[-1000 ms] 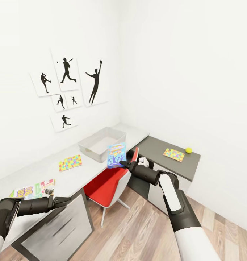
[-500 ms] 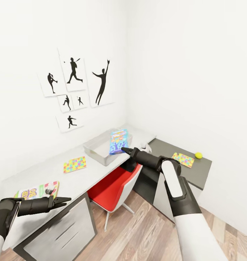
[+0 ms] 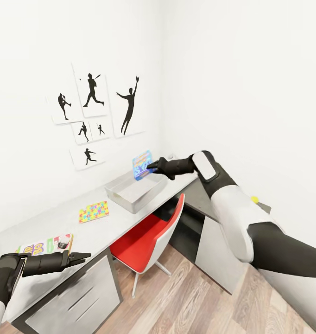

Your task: Put all the toys in the child's room - the three board games (two on the bed and one on the table), the two jigsaw puzzles on the table, and the tennis ball on the table - inside the toy box on the table in the child's room.

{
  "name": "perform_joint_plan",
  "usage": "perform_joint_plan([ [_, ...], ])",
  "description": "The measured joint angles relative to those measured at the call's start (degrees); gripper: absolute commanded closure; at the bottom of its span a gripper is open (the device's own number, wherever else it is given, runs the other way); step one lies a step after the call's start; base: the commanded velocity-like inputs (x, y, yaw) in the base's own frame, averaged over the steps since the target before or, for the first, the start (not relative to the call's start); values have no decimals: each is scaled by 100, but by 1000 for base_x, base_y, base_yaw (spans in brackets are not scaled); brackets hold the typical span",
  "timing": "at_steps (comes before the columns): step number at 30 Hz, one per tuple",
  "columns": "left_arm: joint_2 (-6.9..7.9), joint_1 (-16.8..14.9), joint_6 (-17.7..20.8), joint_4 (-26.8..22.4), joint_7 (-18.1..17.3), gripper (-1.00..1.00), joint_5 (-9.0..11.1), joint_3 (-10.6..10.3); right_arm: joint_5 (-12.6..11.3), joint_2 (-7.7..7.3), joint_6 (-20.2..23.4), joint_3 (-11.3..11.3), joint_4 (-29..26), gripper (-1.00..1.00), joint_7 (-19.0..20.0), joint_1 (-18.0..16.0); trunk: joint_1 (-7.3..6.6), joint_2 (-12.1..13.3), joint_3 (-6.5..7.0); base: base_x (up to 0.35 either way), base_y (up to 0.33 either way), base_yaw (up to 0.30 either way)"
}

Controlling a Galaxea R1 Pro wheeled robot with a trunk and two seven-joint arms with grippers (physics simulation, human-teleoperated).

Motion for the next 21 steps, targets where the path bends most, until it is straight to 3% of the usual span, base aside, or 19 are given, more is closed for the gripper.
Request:
perform_joint_plan([
  [2,0,0,0,0,0,-100,0,-1,15,0,1,4,626,100,-8,-368,0,0,0,0,0,0],
  [6,0,-1,0,0,0,-100,0,-2,15,0,4,23,1036,100,1,-624,0,0,0,9,0,0],
  [8,0,-1,0,0,0,-100,-1,-2,30,0,4,125,1095,100,1,-661,-1,-1,-1,68,0,0],
  [12,0,-1,0,0,0,-100,-1,-2,69,0,4,538,1129,100,-7,-684,-1,0,-1,100,0,0],
  [21,0,-1,0,0,0,-100,-1,-2,45,0,4,727,889,100,0,-688,-2,-1,0,125,0,0],
])
